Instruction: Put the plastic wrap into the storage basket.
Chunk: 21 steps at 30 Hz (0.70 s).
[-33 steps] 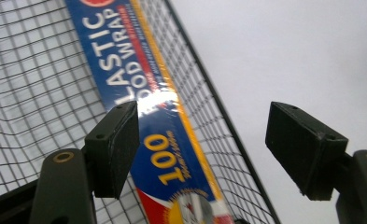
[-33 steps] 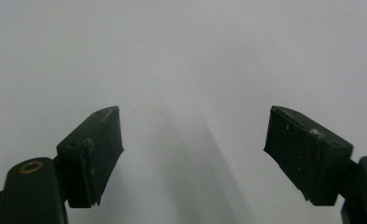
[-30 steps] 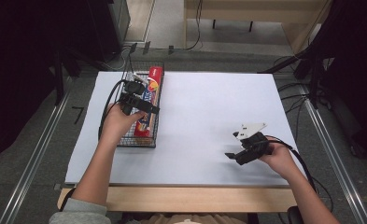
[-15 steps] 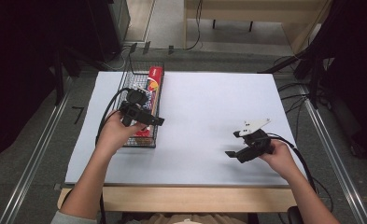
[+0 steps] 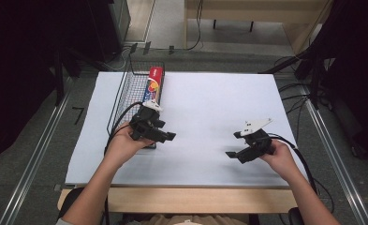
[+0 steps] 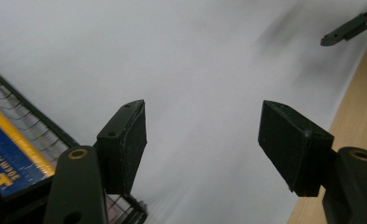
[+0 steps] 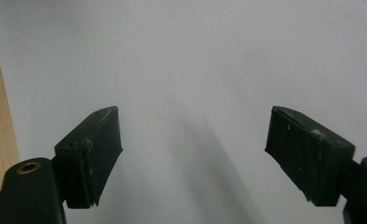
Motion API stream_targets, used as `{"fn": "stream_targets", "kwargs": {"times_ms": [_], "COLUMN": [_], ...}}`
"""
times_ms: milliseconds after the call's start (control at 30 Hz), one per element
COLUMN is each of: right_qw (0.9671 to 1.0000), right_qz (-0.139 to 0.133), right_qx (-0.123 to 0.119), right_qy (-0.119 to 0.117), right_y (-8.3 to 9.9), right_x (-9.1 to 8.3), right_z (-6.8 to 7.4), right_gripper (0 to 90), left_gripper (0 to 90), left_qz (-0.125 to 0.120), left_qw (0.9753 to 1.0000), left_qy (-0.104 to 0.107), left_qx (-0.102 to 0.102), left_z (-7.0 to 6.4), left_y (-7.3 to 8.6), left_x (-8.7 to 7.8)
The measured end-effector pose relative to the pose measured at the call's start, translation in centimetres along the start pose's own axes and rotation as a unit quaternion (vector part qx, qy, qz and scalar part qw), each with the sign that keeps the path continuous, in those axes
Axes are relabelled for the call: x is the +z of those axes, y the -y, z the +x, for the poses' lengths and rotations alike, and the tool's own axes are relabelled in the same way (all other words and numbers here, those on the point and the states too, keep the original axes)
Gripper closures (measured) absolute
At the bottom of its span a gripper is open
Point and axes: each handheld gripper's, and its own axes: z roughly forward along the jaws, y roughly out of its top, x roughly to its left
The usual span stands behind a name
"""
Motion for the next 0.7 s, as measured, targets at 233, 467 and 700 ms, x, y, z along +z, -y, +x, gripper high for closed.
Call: {"fn": "stream_targets", "kwargs": {"times_ms": [233,467,700], "right_qw": [1.0000,1.0000,1.0000], "right_qz": [-0.001,0.001,0.005], "right_qx": [0.001,-0.001,-0.002], "right_qy": [-0.003,-0.005,-0.008], "right_y": [0.0,0.1,0.2], "right_x": [0.0,0.2,0.3], "right_z": [0.0,0.0,0.0], "right_gripper": [18.8,18.8,18.8], "left_gripper": [30.0,30.1,28.6], "left_qz": [0.013,0.043,0.037], "left_qw": [0.9990,0.9962,0.9950], "left_qy": [0.021,0.039,0.050], "left_qx": [0.037,0.065,0.078], "left_z": [-1.9,-3.6,-4.0], "left_y": [0.7,1.3,1.7], "left_x": [1.3,3.4,4.3]}}
